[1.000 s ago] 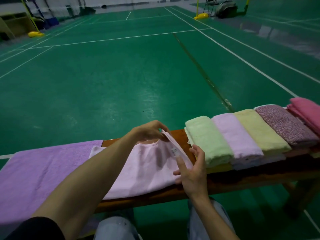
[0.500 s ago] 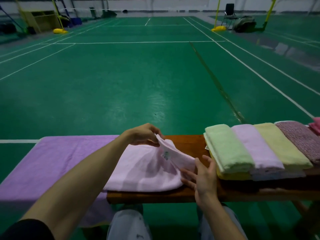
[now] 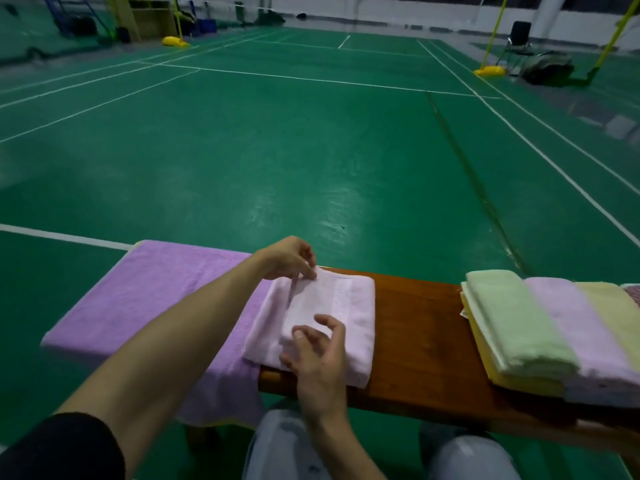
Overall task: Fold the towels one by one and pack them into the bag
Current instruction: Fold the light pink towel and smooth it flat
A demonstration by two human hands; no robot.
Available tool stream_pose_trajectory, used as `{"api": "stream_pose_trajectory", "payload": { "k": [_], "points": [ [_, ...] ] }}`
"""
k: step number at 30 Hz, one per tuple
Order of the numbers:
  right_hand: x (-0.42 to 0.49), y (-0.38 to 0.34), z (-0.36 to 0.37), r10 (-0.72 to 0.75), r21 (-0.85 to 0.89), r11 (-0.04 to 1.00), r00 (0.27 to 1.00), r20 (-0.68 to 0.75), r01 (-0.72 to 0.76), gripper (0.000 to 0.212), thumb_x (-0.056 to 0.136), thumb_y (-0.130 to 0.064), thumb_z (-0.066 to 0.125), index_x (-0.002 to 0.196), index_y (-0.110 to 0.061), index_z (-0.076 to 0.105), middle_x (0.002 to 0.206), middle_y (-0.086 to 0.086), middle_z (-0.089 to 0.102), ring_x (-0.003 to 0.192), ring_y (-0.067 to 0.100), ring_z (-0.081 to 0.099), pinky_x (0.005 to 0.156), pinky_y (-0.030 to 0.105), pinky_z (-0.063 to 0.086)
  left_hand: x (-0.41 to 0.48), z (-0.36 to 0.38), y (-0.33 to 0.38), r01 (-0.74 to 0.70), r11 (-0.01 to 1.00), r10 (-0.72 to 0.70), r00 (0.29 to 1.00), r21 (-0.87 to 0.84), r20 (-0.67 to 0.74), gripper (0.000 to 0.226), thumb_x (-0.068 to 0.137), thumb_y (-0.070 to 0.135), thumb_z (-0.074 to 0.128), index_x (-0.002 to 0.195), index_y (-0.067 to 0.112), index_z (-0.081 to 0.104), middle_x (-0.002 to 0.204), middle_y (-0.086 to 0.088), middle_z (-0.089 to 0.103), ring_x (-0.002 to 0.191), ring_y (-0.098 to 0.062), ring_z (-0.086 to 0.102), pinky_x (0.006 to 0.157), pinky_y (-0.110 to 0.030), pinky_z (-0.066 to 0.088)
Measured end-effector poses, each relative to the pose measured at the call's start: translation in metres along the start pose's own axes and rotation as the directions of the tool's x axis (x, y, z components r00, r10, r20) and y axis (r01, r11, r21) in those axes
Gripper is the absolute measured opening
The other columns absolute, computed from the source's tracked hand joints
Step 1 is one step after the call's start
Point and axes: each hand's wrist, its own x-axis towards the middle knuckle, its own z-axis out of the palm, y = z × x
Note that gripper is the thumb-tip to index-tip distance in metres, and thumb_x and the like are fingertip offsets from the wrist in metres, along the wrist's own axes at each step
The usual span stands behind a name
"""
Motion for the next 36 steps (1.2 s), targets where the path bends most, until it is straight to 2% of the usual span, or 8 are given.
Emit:
{"api": "stream_pose_trajectory", "payload": {
  "k": [8, 15, 19, 23, 27, 30, 34, 36],
  "points": [
    [0.018, 0.026, 0.047, 0.090, -0.050, 0.995, 0.995, 0.035, -0.089, 0.023, 0.098, -0.023, 0.056, 0.113, -0.035, 0.043, 0.113, -0.003, 0.063, 0.102, 0.017, 0.066, 0.090, 0.038, 0.057, 0.003, -0.021, -0.032, 0.006, 0.997, 0.003, 0.994, 0.081, -0.111, 0.022, 0.080, -0.004, 0.070, 0.100, 0.002, 0.065, 0.111, -0.009, 0.060, 0.096, -0.022, 0.058, 0.070, -0.023, 0.050],
    [0.014, 0.032, 0.050, 0.178, -0.090, 0.982, 0.966, 0.186, -0.164, 0.035, 0.094, -0.022, 0.060, 0.118, -0.039, 0.040, 0.125, -0.002, 0.058, 0.113, 0.019, 0.061, 0.095, 0.041, 0.055, 0.001, -0.024, -0.040, -0.048, 0.934, 0.090, 0.991, 0.353, -0.104, 0.023, 0.083, 0.008, 0.071, 0.105, 0.012, 0.065, 0.110, -0.001, 0.057, 0.101, -0.019, 0.054, 0.083, -0.027, 0.040],
    [0.020, 0.007, 0.027, 0.009, -0.199, 0.980, 0.991, 0.135, 0.018, 0.026, 0.091, -0.014, 0.063, 0.106, -0.033, 0.053, 0.104, 0.000, 0.068, 0.092, 0.018, 0.070, 0.078, 0.045, 0.061, 0.000, -0.019, -0.032, -0.301, 0.789, 0.365, 0.931, 0.535, -0.014, 0.026, 0.087, 0.017, 0.069, 0.112, 0.012, 0.062, 0.128, -0.007, 0.051, 0.117, -0.022, 0.048, 0.098, -0.028, 0.036],
    [0.049, -0.003, 0.013, -0.392, -0.569, 0.787, 0.906, -0.162, 0.239, 0.030, 0.093, -0.013, 0.060, 0.122, -0.019, 0.055, 0.122, 0.000, 0.059, 0.112, 0.012, 0.055, 0.101, 0.028, 0.046, 0.001, 0.007, -0.024, -0.535, 0.599, 0.532, 0.822, 0.595, 0.204, 0.025, 0.092, 0.015, 0.062, 0.117, 0.014, 0.061, 0.132, -0.007, 0.054, 0.122, -0.022, 0.049, 0.105, -0.035, 0.039],
    [0.059, 0.030, 0.004, -0.205, -0.815, 0.578, 0.975, -0.088, 0.048, 0.073, 0.095, -0.038, 0.057, 0.152, -0.015, 0.018, 0.160, 0.006, 0.020, 0.145, 0.021, 0.022, 0.117, 0.030, 0.023, 0.001, 0.021, -0.034, -0.572, 0.528, 0.496, 0.808, 0.627, 0.319, 0.033, 0.092, 0.020, 0.059, 0.126, 0.018, 0.058, 0.139, -0.005, 0.050, 0.125, -0.023, 0.047, 0.107, -0.039, 0.039],
    [0.062, 0.038, -0.026, -0.137, -0.895, 0.419, 0.985, 0.101, 0.151, 0.090, 0.094, -0.043, 0.057, 0.156, -0.014, -0.002, 0.165, 0.004, -0.004, 0.152, 0.017, -0.001, 0.122, 0.026, 0.003, -0.002, 0.020, -0.040, -0.532, 0.541, 0.469, 0.833, 0.651, 0.292, 0.041, 0.093, 0.029, 0.058, 0.133, 0.021, 0.054, 0.145, -0.006, 0.043, 0.130, -0.023, 0.042, 0.109, -0.036, 0.035],
    [0.087, 0.005, -0.086, -0.026, -0.877, 0.358, 0.942, 0.334, 0.321, 0.098, 0.083, -0.039, 0.073, 0.155, -0.016, 0.011, 0.164, 0.002, 0.013, 0.149, 0.013, 0.011, 0.112, 0.011, 0.002, -0.009, 0.021, -0.038, -0.471, 0.542, 0.429, 0.867, 0.696, 0.253, 0.049, 0.084, 0.040, 0.066, 0.128, 0.022, 0.056, 0.131, -0.004, 0.046, 0.117, -0.024, 0.047, 0.098, -0.037, 0.042],
    [0.105, -0.023, -0.116, 0.077, -0.889, 0.279, 0.914, 0.397, 0.363, 0.097, 0.080, -0.038, 0.078, 0.155, -0.020, 0.020, 0.163, 0.001, 0.017, 0.149, 0.011, 0.010, 0.111, 0.015, 0.005, -0.013, 0.027, -0.033, -0.494, 0.423, 0.508, 0.824, 0.760, 0.253, 0.048, 0.080, 0.053, 0.065, 0.114, 0.020, 0.062, 0.123, -0.003, 0.044, 0.109, -0.022, 0.043, 0.093, -0.037, 0.043]
  ]
}}
